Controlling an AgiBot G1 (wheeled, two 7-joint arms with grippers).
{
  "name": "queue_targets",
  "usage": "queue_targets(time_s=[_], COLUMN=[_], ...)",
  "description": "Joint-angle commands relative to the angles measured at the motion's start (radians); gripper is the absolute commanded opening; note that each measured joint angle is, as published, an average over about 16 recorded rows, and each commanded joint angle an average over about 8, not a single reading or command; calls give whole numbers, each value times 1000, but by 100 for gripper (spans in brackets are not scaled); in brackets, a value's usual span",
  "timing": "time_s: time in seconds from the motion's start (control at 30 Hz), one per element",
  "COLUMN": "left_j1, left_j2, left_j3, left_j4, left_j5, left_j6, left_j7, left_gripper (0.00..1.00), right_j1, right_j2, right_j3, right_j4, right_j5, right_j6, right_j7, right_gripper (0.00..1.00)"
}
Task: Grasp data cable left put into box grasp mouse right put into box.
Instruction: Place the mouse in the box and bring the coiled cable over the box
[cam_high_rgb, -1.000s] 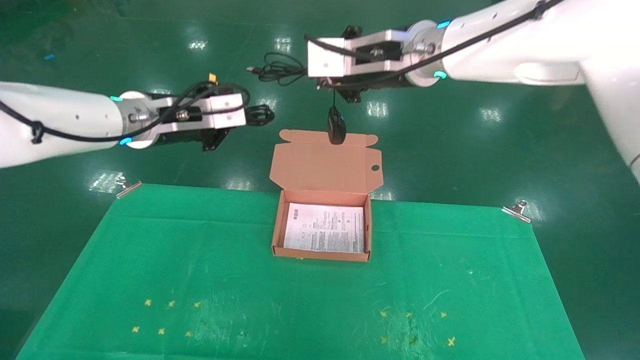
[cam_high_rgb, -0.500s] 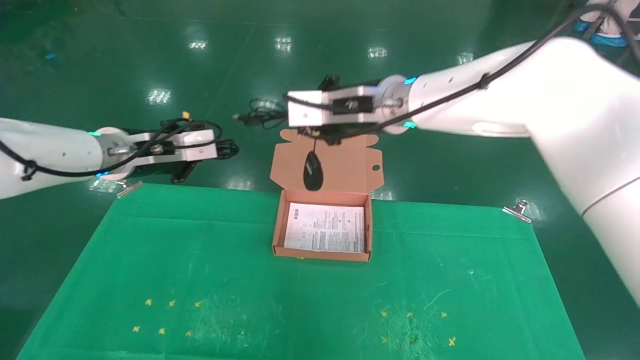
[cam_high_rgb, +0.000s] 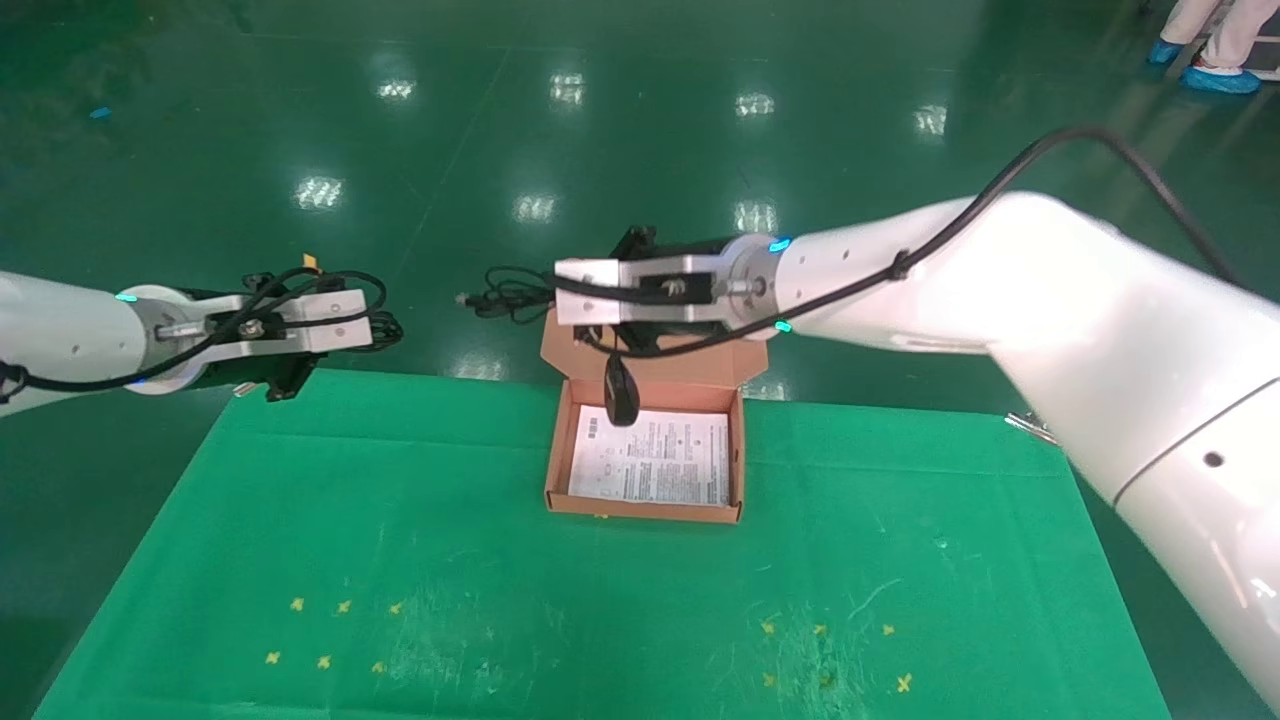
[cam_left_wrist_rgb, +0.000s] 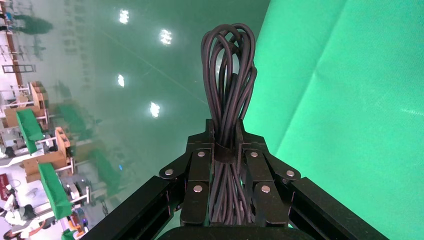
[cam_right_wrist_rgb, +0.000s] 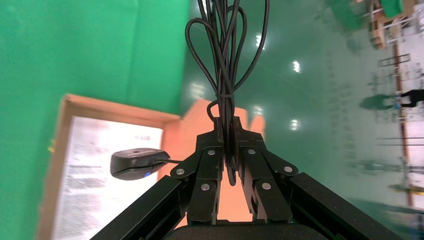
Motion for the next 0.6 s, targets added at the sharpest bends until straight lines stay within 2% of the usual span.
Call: queue_targets(time_s=[0.03, 0.6], left_j1=[2, 4], left_j2=[-1, -3], left_j3=[0, 0], left_j4=[-6, -15], left_j5=[3, 8], left_j6=[2, 6], left_j7=[-5, -13], left_gripper=[0, 0], right_j1=[-9, -56], right_j2=[-1, 1], right_j3=[-18, -103], right_j4=[1, -68], right_j5=[17, 155], right_j6=[11, 74], right_j7=[4, 81], right_gripper=[0, 0])
